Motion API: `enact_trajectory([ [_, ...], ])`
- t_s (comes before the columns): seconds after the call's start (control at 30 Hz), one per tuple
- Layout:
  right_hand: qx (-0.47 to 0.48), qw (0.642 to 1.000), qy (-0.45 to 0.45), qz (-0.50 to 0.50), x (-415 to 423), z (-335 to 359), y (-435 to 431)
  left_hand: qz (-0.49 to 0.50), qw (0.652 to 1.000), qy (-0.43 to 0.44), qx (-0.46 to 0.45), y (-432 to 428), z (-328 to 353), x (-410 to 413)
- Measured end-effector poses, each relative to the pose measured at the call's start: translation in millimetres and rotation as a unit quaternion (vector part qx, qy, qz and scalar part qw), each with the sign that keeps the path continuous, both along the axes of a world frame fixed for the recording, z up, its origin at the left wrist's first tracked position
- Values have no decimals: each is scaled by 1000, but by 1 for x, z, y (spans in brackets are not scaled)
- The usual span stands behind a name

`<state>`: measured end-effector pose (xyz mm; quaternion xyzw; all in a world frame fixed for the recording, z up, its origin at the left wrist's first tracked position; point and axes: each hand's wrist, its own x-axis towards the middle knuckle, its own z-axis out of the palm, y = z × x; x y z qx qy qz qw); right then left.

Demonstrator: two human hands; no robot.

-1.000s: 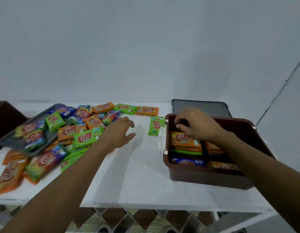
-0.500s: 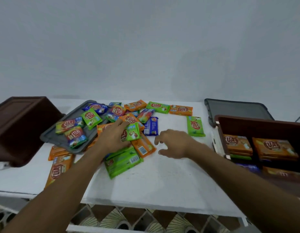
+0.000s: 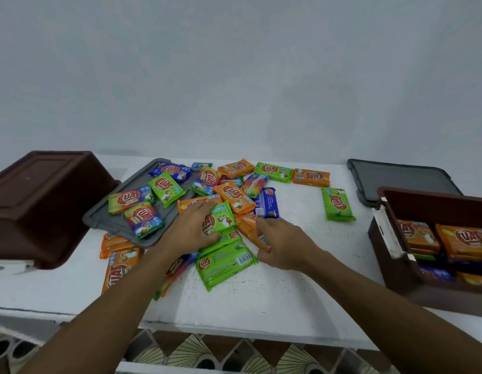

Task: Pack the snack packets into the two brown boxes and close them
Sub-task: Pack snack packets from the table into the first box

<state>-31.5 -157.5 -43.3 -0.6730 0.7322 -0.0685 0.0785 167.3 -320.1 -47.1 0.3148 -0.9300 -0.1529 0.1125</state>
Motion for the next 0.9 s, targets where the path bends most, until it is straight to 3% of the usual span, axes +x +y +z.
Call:
enact_trajectory([
  [0.1,-30,981,-152,-117,-6,14,-2,9,999,47,-6,5,-3,2],
  [0.17,-30,919,-318,-230,-17,24,-3,7,998,59,-21,7,-3,0],
  [0.23,25,868,-413,-275,-30,35,-2,1,998,52,-41,10,-1,-5],
  [0.33,66,869,-407,-273,-48,54,1,-1,998,28,-52,17,5,-17],
  [0.47,36,882,-389,-261,-73,89,12,-10,999,-2,-45,23,15,-40],
  [0.63,-8,854,-446,-269,-107,120,49,-28,1000,4,-12,36,31,-81],
  [0.9,-53,858,-425,-281,-184,137,129,-103,991,28,74,84,72,-177],
])
